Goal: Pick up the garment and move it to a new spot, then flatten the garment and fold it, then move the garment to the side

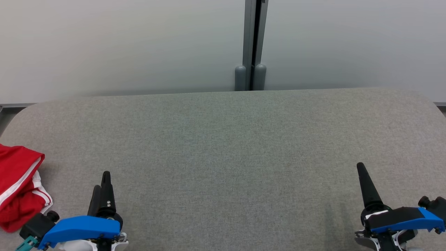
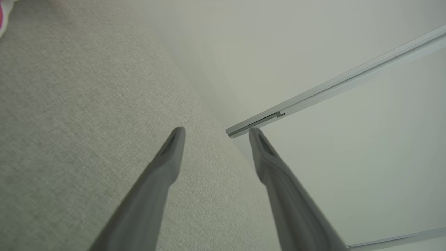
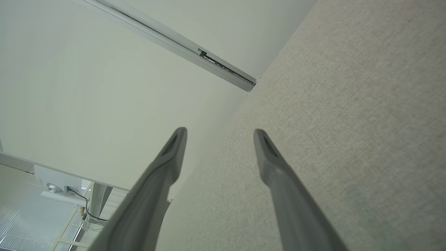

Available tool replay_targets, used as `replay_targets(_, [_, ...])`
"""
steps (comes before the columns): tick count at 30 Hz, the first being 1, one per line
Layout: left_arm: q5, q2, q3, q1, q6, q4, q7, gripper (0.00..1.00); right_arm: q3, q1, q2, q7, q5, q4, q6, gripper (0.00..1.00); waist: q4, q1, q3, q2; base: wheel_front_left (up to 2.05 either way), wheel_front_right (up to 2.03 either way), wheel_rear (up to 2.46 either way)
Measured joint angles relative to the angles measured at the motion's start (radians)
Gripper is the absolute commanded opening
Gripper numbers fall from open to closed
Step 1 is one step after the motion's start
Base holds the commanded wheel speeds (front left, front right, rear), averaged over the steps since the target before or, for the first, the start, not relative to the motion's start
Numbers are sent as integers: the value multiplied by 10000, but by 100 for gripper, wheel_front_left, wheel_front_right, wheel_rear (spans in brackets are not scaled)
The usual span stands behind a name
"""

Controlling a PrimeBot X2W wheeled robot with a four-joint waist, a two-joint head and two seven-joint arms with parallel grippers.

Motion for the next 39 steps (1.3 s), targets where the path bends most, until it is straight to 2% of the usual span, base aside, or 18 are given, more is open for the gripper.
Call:
replay_targets(16, [2750,77,-414,162,357,-23,-548,100,-25,49,-10,-552,-2502,81,0,100,51,0,34,0,0,0,0])
replay_targets(39, [5540,132,-1093,173,834,245,-1204,100,581,55,-134,-1220,-5342,403,19,100,153,0,57,0,0,0,0])
